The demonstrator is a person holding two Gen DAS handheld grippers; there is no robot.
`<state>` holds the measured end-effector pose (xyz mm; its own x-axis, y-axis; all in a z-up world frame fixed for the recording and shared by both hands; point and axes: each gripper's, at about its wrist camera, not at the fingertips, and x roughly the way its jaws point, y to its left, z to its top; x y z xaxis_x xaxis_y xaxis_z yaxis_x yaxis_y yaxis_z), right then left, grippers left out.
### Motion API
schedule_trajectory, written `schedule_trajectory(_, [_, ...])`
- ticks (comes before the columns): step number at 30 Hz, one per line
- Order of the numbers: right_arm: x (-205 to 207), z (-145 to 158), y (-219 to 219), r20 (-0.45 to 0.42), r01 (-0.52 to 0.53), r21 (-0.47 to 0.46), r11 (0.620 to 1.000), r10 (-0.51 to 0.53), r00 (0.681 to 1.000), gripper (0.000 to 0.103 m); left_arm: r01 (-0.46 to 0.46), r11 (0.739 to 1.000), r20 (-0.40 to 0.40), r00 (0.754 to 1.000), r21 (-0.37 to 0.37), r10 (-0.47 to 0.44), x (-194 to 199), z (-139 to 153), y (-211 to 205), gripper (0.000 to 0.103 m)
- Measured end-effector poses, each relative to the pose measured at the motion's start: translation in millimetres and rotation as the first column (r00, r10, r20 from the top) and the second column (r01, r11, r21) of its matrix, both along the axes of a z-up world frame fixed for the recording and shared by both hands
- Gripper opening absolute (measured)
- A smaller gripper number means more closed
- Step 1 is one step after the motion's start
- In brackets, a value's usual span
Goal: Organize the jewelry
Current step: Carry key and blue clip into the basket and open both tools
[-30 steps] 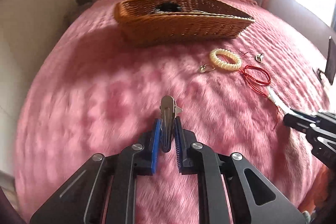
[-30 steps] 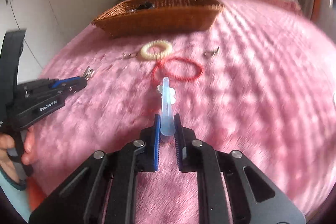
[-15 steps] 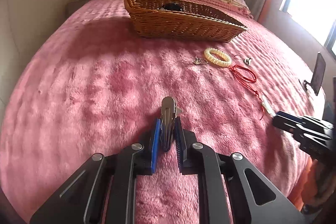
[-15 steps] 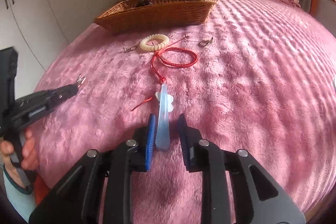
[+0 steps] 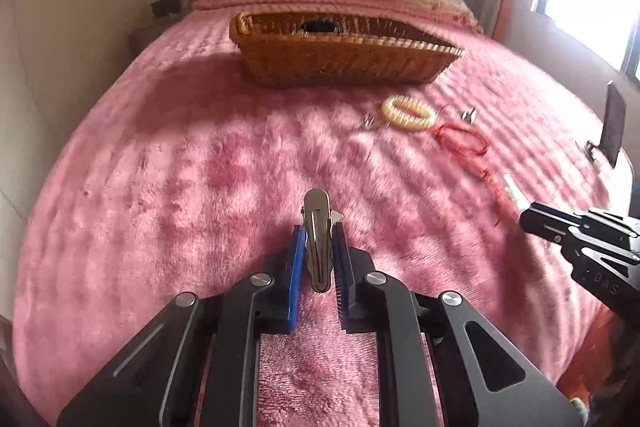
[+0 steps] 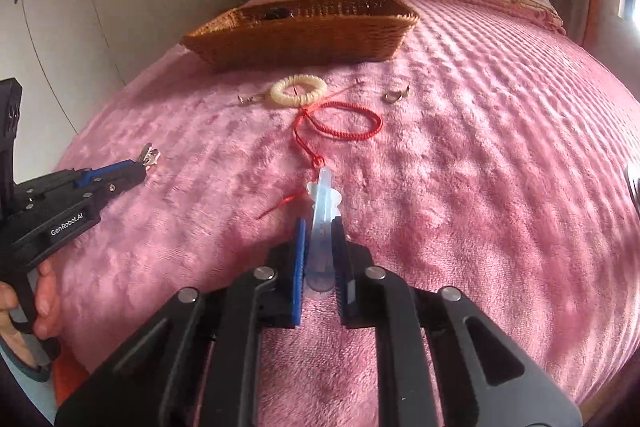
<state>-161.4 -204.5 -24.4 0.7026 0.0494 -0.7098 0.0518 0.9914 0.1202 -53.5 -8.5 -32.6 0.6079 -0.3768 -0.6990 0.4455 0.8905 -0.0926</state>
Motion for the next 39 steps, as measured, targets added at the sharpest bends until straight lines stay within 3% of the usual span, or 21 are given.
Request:
schedule_trajectory(9, [11.4, 56.1, -0.8, 0.123, -0.013, -0.004, 1.000, 0.014, 0.992, 0.011, 0.033, 0.994, 0.125, 0.992, -0.105, -0.019, 4.7, 60.6, 0.2, 0.012])
schedule_trajectory(14, [52.8, 95.5, -7.3, 0.204, -0.016, -0.027, 1.000, 0.022, 0.979, 0.011, 0.038, 0.990, 0.186, 0.982, -0.133, -0.012, 40.8, 94.0, -14.6, 0.012])
schedule_trajectory(19, [122.4, 112.3, -21.0, 0.207, -0.012, -0.032, 0.999, 0.018, 0.978, 0.011, 0.036, 0.986, 0.187, 0.982, -0.163, -0.005, 98.7, 110.7, -36.7, 0.012])
schedule_trajectory(22, [174.6, 105.9, -35.6, 0.151, -0.044, 0.069, 0.997, 0.033, 0.988, 0.011, 0.028, 0.988, 0.166, 0.986, -0.154, -0.002, 137.3, 106.0, -53.7, 0.012])
schedule_trajectory(25, [216.7, 90.0, -43.2, 0.083, -0.046, 0.131, 0.990, 0.035, 0.996, 0.011, 0.049, 0.986, 0.092, 0.995, -0.159, -0.035, 171.7, 89.5, -64.8, 0.012])
schedule_trajectory(28, [247.4, 73.2, -45.0, 0.032, -0.023, 0.119, 0.993, 0.019, 0.999, 0.011, 0.033, 0.991, 0.073, 0.997, -0.133, -0.023, 193.0, 72.4, -71.0, 0.012])
schedule_trajectory(33, [266.4, 50.1, -50.8, -0.012, -0.029, 0.156, 0.987, 0.032, 0.999, 0.011, 0.031, 0.992, 0.040, 0.999, -0.121, -0.026, 209.9, 50.5, -74.1, 0.012])
schedule_trajectory(39, [271.4, 36.9, -53.5, -0.029, -0.007, 0.132, 0.991, 0.011, 1.000, 0.011, 0.026, 0.994, 0.028, 0.999, -0.104, -0.023, 212.8, 41.6, -75.3, 0.012])
